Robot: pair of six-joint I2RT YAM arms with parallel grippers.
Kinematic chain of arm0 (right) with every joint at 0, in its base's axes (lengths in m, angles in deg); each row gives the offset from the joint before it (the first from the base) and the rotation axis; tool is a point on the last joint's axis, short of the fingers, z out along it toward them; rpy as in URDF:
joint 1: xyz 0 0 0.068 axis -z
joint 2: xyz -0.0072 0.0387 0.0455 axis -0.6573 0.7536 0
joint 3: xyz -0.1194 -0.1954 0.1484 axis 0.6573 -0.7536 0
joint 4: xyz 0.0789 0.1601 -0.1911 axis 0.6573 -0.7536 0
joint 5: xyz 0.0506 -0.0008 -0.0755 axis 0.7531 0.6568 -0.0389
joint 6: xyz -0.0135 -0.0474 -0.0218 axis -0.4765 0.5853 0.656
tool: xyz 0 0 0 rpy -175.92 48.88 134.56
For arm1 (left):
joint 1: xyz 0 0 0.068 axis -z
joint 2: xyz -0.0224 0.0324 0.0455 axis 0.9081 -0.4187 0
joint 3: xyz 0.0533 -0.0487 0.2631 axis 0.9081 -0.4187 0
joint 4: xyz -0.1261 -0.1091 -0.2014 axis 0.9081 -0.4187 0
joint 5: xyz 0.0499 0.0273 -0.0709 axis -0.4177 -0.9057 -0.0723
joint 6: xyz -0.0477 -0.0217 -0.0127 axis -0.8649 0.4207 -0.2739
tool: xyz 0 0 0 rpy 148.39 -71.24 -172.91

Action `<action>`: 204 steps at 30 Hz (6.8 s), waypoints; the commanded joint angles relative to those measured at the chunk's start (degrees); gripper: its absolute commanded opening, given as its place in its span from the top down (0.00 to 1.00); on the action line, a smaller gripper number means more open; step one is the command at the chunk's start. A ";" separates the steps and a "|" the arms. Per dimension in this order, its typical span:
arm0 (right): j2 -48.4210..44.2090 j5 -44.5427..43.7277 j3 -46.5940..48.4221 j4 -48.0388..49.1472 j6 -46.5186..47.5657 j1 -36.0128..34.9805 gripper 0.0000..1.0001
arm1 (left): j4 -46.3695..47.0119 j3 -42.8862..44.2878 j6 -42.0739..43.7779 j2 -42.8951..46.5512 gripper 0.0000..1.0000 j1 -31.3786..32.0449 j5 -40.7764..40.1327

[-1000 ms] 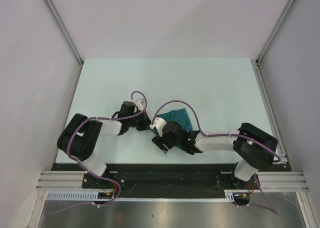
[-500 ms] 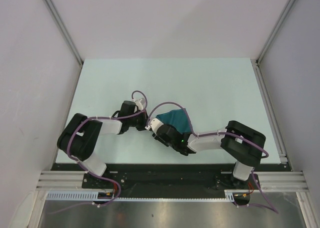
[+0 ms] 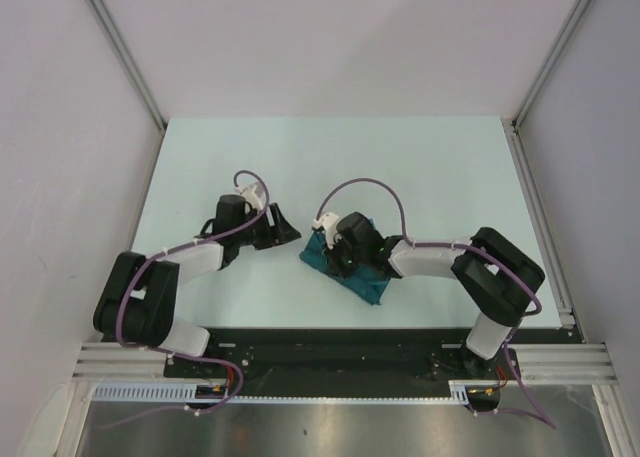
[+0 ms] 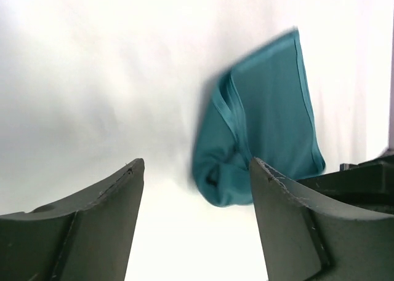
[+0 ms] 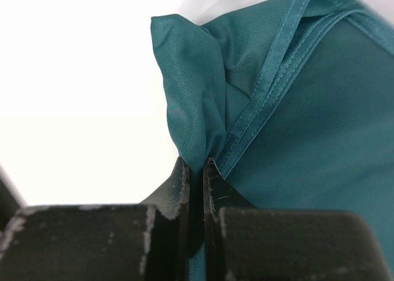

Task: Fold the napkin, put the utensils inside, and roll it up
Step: Roll the napkin at the center of the board.

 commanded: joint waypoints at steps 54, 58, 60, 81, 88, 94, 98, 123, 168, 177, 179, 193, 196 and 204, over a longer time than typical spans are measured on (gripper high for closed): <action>-2.58 26.52 4.91 -14.06 -10.83 16.66 0.34 | 8.58 -1.44 12.30 -7.16 1.00 12.97 -2.79; -7.51 17.01 3.33 -17.57 -9.16 13.41 0.34 | 8.05 -1.09 12.57 -7.25 1.00 13.15 -2.79; -8.39 12.79 2.98 -18.99 -8.37 11.39 0.35 | 7.88 -1.00 12.57 -7.16 1.00 13.15 -2.88; -8.83 1.35 -2.38 -22.95 -16.10 2.86 0.72 | 5.68 0.14 9.32 -6.02 1.00 13.32 -5.69; -6.46 2.49 -5.11 -20.84 -18.38 2.51 0.75 | 5.50 1.19 7.73 -5.32 1.00 13.32 -6.66; -3.73 2.32 -5.29 -20.66 -18.30 2.59 0.77 | 2.78 2.51 8.26 -2.42 0.73 13.23 -9.38; -3.21 2.49 -5.46 -20.75 -18.39 2.94 0.77 | 0.94 2.34 9.57 0.22 0.53 13.23 -11.40; -1.62 6.88 -6.17 -19.61 -18.30 4.79 0.77 | 10.24 -0.29 10.72 -7.34 0.61 11.92 -5.87; -2.68 -4.93 -2.82 -12.49 -8.01 -3.92 0.73 | 2.43 4.45 8.00 -5.32 0.82 11.74 -4.63; -3.12 19.51 -11.43 -2.30 -15.39 6.54 0.83 | 1.37 2.34 7.64 4.52 0.28 9.98 -8.33; -1.98 22.60 -12.31 0.51 -16.62 8.82 0.84 | 1.55 1.73 8.26 5.23 0.28 9.98 -7.98; 5.93 37.29 -17.68 14.05 -24.98 18.76 0.88 | 11.21 -1.35 5.98 0.58 0.36 9.89 -4.55; 7.16 38.44 -18.12 15.11 -25.77 19.99 0.88 | 13.49 -0.92 5.36 -0.91 0.39 9.81 -3.33; 8.75 39.67 -18.47 16.17 -26.82 21.84 0.89 | 18.42 -0.91 2.99 -6.63 0.52 9.89 0.28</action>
